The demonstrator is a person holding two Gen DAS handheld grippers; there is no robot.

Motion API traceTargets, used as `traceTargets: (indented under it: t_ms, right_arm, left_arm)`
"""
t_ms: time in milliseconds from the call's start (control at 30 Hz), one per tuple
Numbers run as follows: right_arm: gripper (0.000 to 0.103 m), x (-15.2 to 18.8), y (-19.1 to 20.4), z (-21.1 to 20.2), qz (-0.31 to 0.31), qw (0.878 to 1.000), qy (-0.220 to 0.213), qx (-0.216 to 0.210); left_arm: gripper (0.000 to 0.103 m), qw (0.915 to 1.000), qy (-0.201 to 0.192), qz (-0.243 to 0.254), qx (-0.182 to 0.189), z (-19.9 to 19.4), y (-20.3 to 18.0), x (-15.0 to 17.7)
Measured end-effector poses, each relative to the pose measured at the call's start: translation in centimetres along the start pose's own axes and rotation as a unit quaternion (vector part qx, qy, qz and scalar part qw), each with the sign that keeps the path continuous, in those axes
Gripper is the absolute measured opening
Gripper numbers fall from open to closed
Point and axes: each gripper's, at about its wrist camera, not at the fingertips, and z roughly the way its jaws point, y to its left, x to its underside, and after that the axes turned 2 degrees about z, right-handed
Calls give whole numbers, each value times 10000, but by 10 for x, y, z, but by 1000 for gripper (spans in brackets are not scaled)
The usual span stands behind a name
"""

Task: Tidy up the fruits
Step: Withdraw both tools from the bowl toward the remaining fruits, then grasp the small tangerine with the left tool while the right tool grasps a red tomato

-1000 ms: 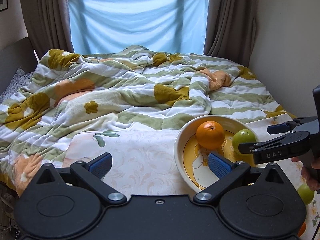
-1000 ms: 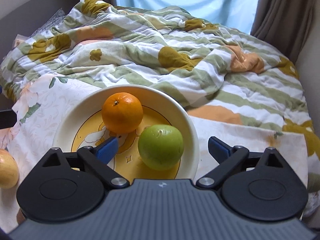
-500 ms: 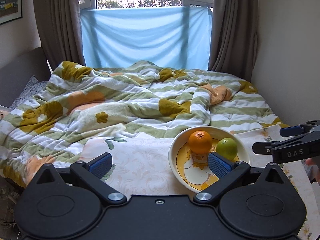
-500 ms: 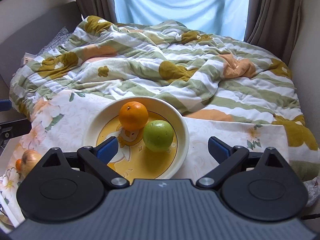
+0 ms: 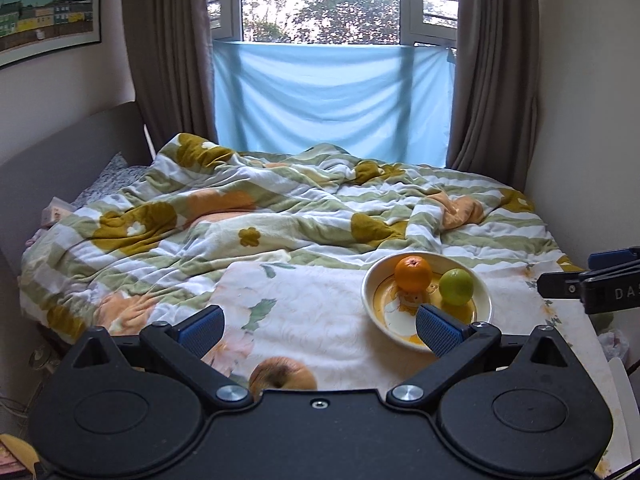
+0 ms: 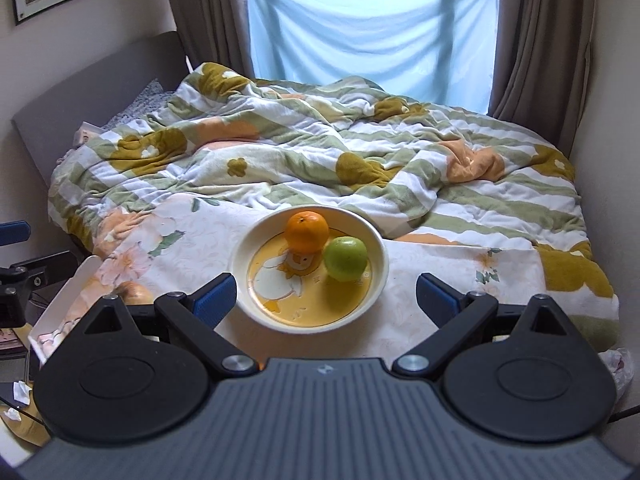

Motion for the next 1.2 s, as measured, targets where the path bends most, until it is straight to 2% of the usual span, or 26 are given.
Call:
traceTargets:
  t_ms: [200, 433, 800, 1000, 1133, 1200]
  right_arm:
    - [103, 19, 27, -25, -67, 9999, -100, -54]
    - [103, 46, 59, -33, 102, 9999, -34, 42]
    - [103, 101, 89, 1, 658, 9965, 345, 379]
    - [103, 123, 104, 28, 641, 9945, 498, 665]
    - [103, 134, 111, 46, 711, 9917, 678, 824]
    - [103, 138, 113, 52, 764, 9906, 720, 876]
  left_arm:
    - [103, 9999, 119, 36, -75, -12, 19, 22]
    - [103, 9989, 362, 287, -69, 3, 44, 47]
    - [103, 9948, 769, 664, 72, 58, 85, 82]
    - [103, 9906, 980, 943, 113, 94, 96, 97]
    - [99, 9878, 1092, 1095, 182, 114, 99, 103]
    - [93, 9862, 1151, 1159, 253, 122, 99, 105]
